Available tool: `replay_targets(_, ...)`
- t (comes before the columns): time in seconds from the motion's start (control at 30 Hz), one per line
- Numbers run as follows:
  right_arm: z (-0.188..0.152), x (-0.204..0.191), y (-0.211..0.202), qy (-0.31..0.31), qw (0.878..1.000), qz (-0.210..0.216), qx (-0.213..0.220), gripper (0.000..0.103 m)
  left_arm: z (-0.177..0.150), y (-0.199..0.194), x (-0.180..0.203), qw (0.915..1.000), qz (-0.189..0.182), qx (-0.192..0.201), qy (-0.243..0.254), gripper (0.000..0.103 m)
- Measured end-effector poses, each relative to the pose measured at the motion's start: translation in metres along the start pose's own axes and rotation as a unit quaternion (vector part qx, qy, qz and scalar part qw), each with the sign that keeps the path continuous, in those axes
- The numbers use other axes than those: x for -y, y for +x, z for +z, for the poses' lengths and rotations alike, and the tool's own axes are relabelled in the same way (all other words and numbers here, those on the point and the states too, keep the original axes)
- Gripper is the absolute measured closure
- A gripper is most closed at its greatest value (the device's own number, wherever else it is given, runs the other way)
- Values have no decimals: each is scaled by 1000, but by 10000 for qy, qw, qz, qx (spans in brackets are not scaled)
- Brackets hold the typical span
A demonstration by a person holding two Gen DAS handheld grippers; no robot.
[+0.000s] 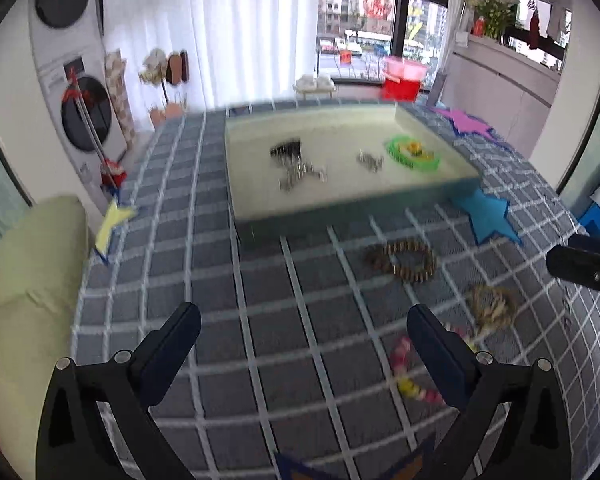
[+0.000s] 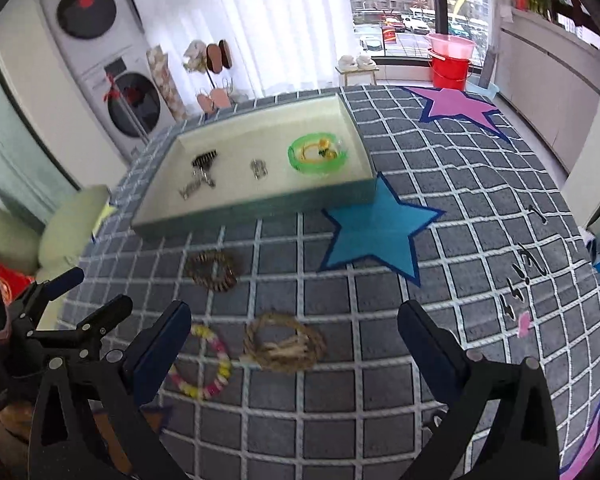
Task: Organize jewelry
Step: 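Move both tools back out toward the remaining jewelry on the table, then grasp the pink-yellow beaded bracelet with left gripper while right grasps woven rope bracelet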
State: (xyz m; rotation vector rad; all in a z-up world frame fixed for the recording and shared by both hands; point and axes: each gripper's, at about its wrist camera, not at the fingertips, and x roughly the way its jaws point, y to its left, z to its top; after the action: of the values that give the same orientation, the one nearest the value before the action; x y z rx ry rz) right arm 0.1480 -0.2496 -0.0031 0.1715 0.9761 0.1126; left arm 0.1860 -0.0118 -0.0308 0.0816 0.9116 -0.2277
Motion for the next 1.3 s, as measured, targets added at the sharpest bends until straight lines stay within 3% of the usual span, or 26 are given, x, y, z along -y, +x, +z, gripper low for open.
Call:
replay_targets(0.37,-14,15,15,-133,9983,-485,-299,0,-21,11,16,9993,-96,-362,-1,0)
replay_targets(0.6,-17,23,27,-196,9976,-517,-426,1,-23,19,27,9987,-94,-485,112,0)
replay_targets(0.83,-18,12,40,-535,9956,-565,-518,8,-22,25,33,9985,-72,-509,193,0)
replay_targets(1.07,-13,3,56,-760,9931,-569,-682,23,-22,30,40,9981,-26,-494,374,0)
replay_targets(1.3,-10,-10,66,-1101,9897,-500,-765,26,-24,34,43,9974,-27,-541,471,0)
